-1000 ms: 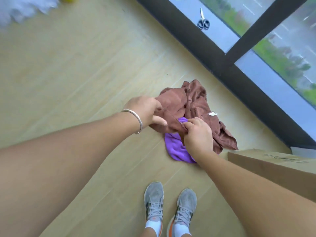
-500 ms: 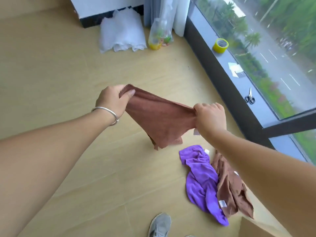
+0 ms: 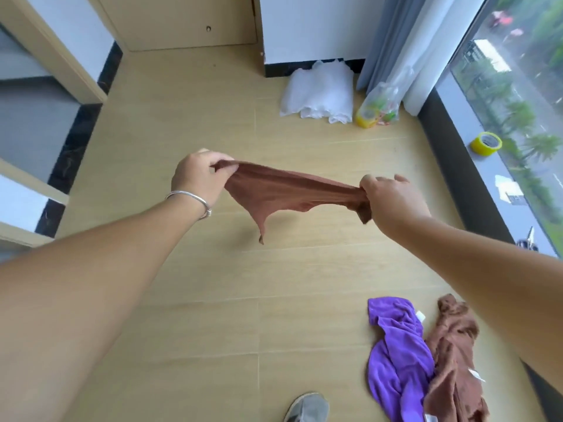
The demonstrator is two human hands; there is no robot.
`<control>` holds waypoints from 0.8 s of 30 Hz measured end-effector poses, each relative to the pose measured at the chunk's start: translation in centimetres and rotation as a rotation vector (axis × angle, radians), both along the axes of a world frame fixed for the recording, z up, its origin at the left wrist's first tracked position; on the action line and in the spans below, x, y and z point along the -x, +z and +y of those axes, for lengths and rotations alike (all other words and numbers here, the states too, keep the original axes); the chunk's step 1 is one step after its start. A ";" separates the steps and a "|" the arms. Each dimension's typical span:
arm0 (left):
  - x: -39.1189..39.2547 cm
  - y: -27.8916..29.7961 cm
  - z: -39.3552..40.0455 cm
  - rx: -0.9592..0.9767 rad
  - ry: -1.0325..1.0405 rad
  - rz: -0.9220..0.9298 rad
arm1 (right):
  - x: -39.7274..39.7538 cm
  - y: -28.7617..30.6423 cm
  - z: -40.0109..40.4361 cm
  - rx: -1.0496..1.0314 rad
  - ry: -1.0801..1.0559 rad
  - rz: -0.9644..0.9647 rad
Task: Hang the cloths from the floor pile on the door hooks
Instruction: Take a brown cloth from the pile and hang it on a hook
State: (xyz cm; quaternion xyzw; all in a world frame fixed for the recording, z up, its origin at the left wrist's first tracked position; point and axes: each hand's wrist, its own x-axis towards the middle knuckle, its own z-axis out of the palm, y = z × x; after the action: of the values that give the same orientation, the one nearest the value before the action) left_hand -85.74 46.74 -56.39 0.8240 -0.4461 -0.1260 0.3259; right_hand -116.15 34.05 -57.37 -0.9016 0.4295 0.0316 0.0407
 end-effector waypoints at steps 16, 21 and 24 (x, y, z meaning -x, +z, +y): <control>16.1 -27.6 34.3 -0.553 -0.116 0.009 | 15.8 -26.4 29.3 -0.272 0.143 0.344; 20.9 -35.4 42.0 -0.674 -0.160 0.097 | 20.8 -32.5 36.8 -0.457 0.190 0.480; 23.2 -38.1 45.9 -0.745 -0.185 0.139 | 23.2 -34.8 40.4 -0.561 0.207 0.571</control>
State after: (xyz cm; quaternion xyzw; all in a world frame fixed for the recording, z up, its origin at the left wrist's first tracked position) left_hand -108.98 92.65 -94.51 0.8318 -0.4190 -0.3636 0.0209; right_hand -139.38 74.44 -92.18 -0.8490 0.3052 0.4003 0.1609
